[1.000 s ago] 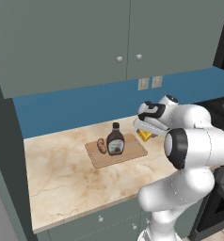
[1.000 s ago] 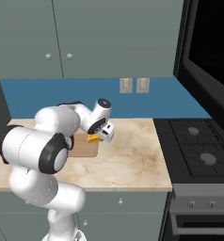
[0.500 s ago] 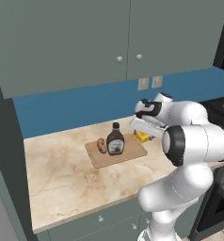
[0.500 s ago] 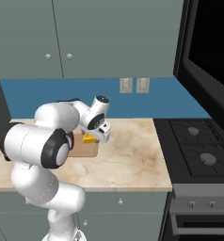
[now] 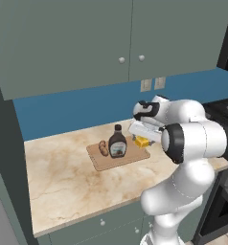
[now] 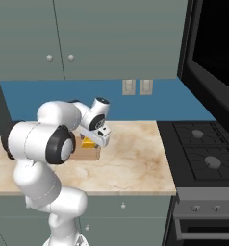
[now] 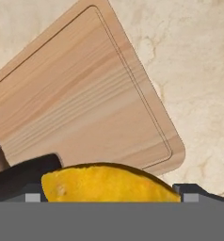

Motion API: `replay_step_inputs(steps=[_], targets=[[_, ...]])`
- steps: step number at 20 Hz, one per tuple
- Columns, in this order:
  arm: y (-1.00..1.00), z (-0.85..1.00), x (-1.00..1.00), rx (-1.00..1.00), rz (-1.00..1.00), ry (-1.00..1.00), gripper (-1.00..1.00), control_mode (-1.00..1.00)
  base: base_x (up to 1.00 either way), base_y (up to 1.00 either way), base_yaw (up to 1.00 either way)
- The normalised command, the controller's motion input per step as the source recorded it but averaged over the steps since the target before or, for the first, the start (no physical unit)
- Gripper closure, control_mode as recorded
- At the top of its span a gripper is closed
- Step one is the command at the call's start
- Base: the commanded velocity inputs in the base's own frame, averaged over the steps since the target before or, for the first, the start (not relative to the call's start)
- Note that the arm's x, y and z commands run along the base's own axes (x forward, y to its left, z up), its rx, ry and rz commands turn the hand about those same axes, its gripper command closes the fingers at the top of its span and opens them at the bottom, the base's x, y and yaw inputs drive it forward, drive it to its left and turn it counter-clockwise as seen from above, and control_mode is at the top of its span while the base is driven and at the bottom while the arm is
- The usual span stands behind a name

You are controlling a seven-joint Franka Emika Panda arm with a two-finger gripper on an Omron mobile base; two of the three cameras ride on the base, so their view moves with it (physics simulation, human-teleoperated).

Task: Retrieve the reheated potato from the microwave, then place the potato, cheese, and condiment on the cutting board.

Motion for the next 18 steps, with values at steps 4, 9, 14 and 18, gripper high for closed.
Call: replay_step_inputs(steps=[4, 9, 14, 18], targets=[[0.0, -0.18, 0.14, 0.0, -0.06, 0.01, 1.0, -1.0, 0.0, 0.0, 0.0], [0.0, -0.18, 0.06, 0.0, -0.06, 0.0, 1.0, -1.0, 0.0, 0.0, 0.0], [0.07, -0.07, 0.01, 0.0, -0.07, 0.0, 1.0, -1.0, 0.0, 0.0, 0.0], [0.07, -0.01, 0.0, 0.0, -0.06, 0.0, 1.0, -1.0, 0.0, 0.0, 0.0]])
